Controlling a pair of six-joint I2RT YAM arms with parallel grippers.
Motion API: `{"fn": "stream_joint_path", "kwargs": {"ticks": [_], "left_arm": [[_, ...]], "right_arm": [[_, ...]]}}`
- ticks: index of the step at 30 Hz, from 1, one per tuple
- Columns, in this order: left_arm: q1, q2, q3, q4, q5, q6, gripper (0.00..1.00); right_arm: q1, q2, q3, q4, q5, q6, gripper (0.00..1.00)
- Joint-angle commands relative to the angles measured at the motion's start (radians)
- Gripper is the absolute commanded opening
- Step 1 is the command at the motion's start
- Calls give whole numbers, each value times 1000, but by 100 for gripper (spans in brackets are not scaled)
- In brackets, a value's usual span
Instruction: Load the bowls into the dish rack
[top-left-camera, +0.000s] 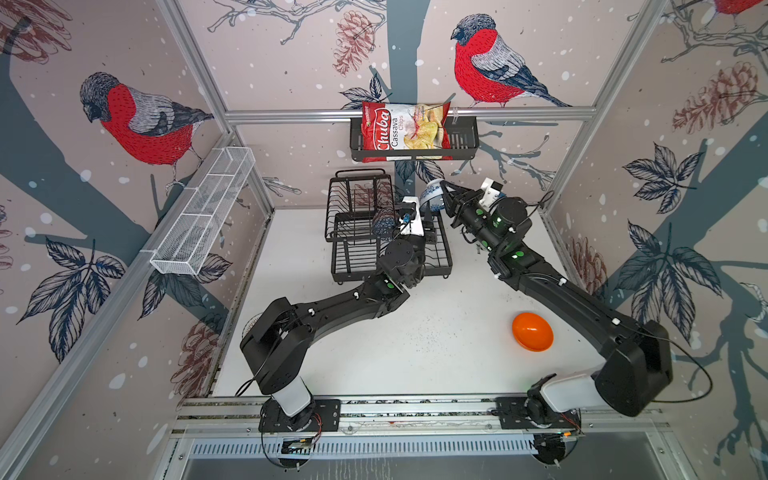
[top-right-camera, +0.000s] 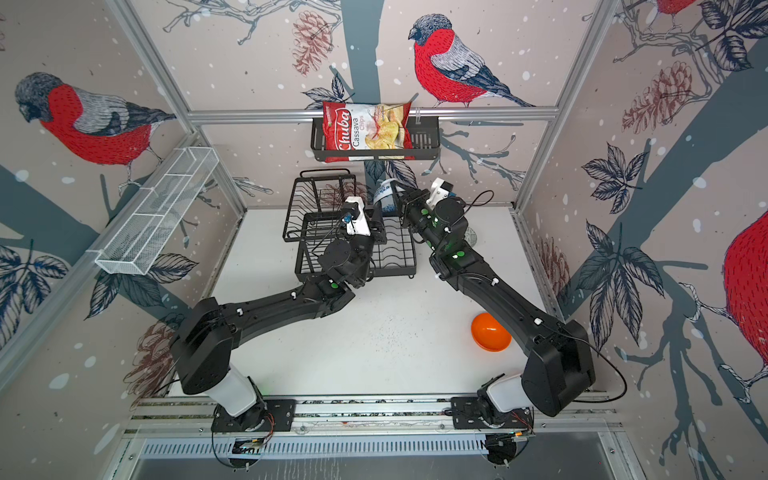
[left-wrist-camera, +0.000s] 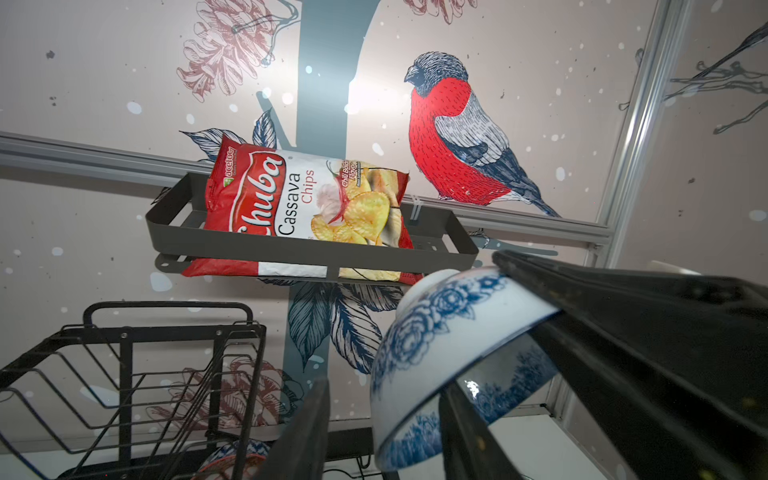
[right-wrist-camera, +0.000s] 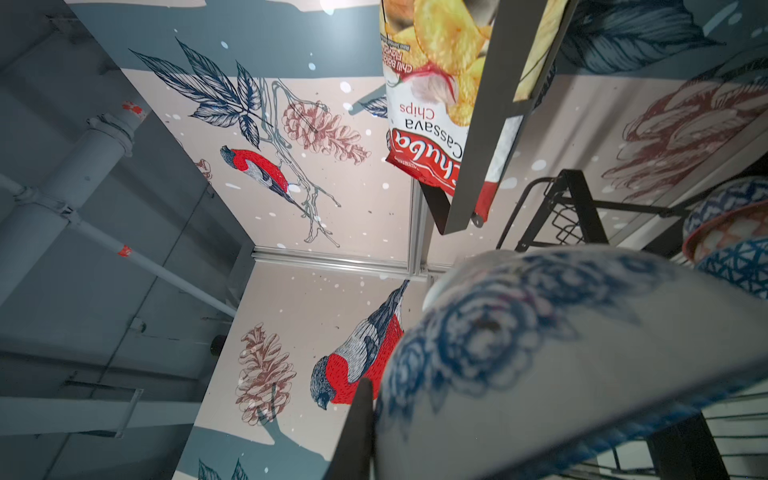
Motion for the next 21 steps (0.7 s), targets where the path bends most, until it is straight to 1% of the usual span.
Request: {"fn": "stream_joint_path", "kwargs": {"ticks": [1,4,7,9,13,18,21], "left_arm": [[2,-28,-16,11,33,-28,57],[1,-59,-36,-32,41,-36,70],[1,-101,-65,-80,55,-46,82],[2,-130,-80,-121,62,-49,88],[3,-193,-85,-245,91,-49,98],[7,-265,-54,-423,114,-43,98],[19,-292,-8,-555,151,-36,98]], "right_arm": [[2,-17,-9,125,32,-51,0],[-3,-21,-17,149,33,-59,0],[-9,-29,-40,187,35,-53,0],[-15,-34,-59,200,42,-43,0],[-28,-41,-94,235,46,-31,0],[-41,-46,-112,242,46,-51,0],[-47,-51,-128,243,49,-72,0]]}}
